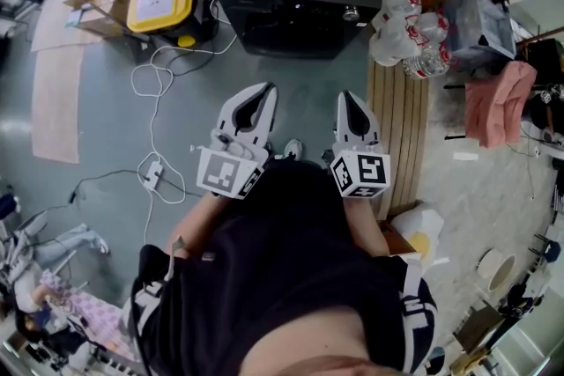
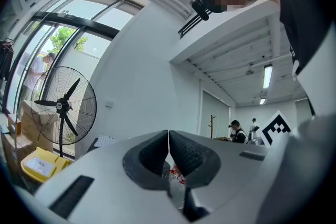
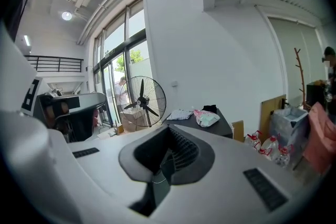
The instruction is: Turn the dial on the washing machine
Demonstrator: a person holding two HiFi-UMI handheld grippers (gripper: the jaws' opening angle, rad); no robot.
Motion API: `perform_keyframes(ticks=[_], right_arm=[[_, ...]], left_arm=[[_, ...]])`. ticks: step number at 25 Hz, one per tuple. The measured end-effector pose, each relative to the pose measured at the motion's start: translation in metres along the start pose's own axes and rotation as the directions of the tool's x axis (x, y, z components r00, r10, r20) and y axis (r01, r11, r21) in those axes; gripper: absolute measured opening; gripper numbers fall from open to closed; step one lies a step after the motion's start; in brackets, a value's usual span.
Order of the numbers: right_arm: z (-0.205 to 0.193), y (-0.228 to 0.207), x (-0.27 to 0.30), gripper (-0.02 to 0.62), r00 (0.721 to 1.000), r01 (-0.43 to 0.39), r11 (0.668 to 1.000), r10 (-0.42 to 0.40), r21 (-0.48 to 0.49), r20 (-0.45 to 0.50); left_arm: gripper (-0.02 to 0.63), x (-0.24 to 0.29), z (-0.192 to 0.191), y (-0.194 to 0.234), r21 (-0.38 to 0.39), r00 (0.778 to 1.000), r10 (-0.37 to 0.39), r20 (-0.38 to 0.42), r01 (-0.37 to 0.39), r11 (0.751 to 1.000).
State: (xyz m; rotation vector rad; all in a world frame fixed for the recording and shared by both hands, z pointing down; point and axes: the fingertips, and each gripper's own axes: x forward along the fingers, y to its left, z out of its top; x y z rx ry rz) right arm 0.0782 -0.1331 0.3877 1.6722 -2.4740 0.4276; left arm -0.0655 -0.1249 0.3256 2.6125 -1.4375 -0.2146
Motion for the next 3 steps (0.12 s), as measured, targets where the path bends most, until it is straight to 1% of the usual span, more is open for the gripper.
perform_keyframes(ticks=[3], right_arm=[[0.0006, -0.0021, 0.0005, 0.025, 1.000, 0.002, 1.000, -0.002, 0.005, -0.001]], left_arm=[[0.025, 0.0004, -0.0010, 0.0003, 0.004, 1.000, 0.001, -0.002, -0.001, 1.000]])
